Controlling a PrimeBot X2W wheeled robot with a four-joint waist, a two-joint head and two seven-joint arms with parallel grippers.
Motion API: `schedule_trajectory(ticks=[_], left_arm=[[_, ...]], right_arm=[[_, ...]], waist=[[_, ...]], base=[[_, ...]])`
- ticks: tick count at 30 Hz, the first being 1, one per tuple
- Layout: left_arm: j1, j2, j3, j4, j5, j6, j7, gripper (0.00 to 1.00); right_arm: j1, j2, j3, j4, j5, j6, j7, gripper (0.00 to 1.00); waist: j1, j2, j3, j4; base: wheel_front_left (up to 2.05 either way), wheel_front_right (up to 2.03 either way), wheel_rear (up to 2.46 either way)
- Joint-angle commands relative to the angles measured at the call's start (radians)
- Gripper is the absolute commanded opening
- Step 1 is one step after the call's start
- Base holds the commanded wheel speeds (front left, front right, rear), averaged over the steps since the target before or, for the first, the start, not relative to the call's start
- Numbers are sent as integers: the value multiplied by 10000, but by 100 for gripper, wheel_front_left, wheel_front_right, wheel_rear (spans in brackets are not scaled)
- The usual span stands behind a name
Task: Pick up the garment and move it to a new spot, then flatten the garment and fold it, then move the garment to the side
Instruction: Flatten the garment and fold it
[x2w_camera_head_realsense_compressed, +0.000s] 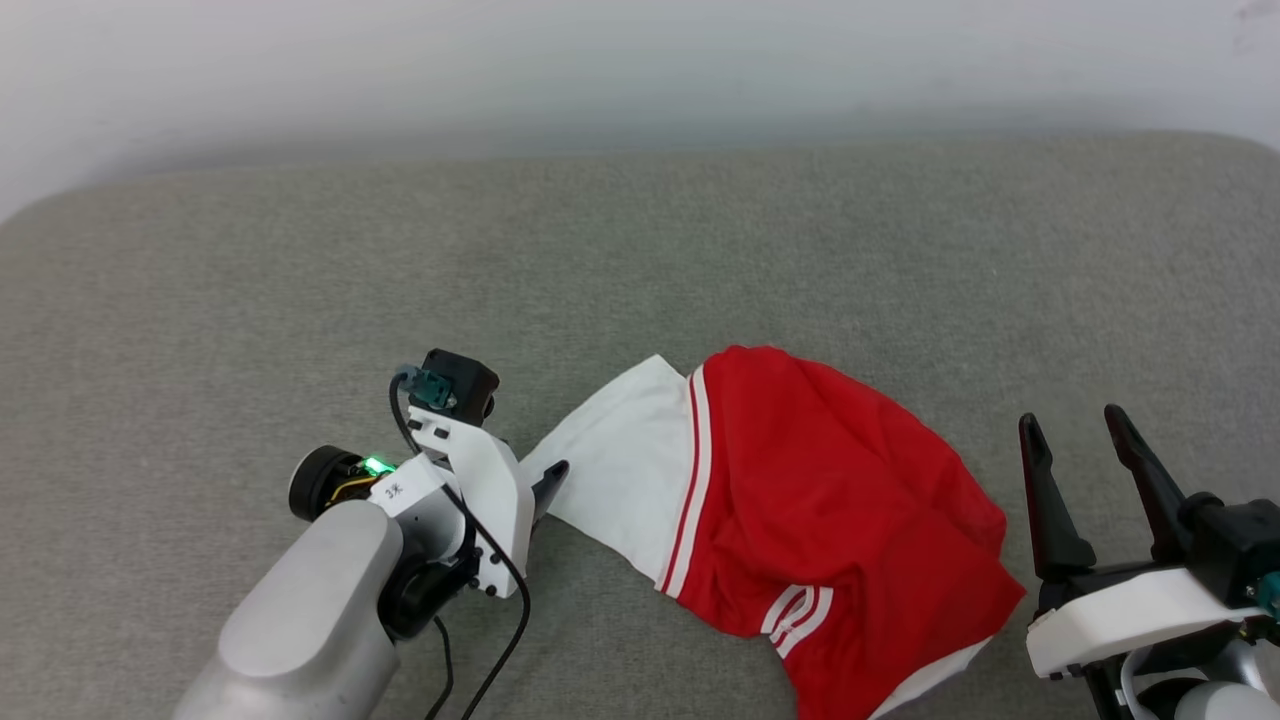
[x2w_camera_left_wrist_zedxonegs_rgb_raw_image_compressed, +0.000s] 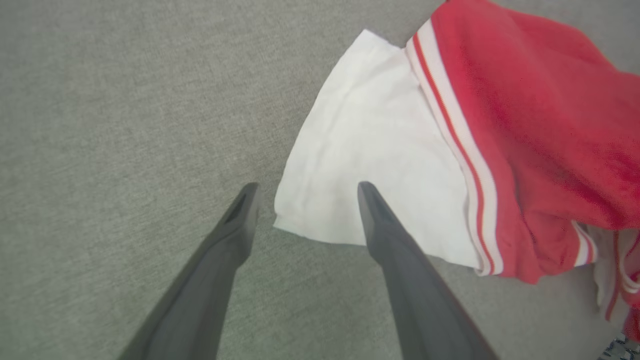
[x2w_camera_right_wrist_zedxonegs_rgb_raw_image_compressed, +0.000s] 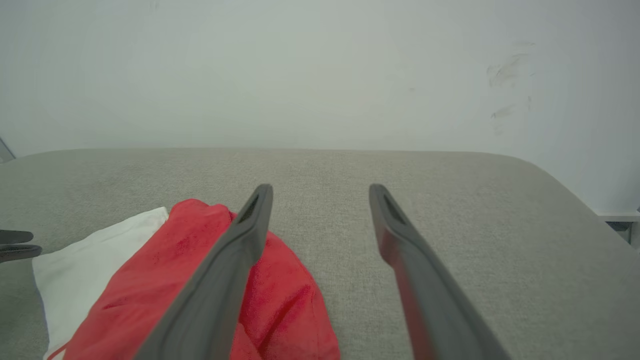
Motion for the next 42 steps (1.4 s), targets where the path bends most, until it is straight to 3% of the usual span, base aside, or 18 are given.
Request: schedule_trajectory(ticks=[1,9,10,12,18,26,36,42], left_arm=[[-187,37,-57,159,-41,-81,204,100],[-454,-25,-906,1395,-197,-428,1732,100],[-420,-83,-990,1470,-260,-453,1843,73],[-398,-188,-1179,1558,-412,-525,2058,0],[-901,107,-1213,1269,-12,-505,1200,0],[-843,938,-445,447,257,324,-158,0],[1339,2637,1053,-1195,-401,2103,-561,0],[3093,2999,1860,-1619,-1137,2929,-885,0]], right_arm=[[-136,7,6,36,50,-7,-39,100],[-432,9,63,281,107,-7,-247,100],[-457,7,59,316,115,-7,-271,100],[-500,9,42,361,133,-7,-305,100],[-568,7,-45,495,137,-7,-360,100],[-359,7,-308,613,117,-7,-308,100],[49,7,-762,473,70,-7,-158,100],[278,7,-848,380,-14,-7,9,100]], waist=[[-1,0,328,-275],[-1,0,813,-592],[-1,0,832,-605],[-1,0,867,-612],[-1,0,820,-492],[-1,0,333,-120],[-1,0,-227,510],[-1,0,-444,698]], base=[[0,0,0],[0,0,0],[0,0,0],[0,0,0],[0,0,0],[0,0,0],[0,0,0],[0,0,0]])
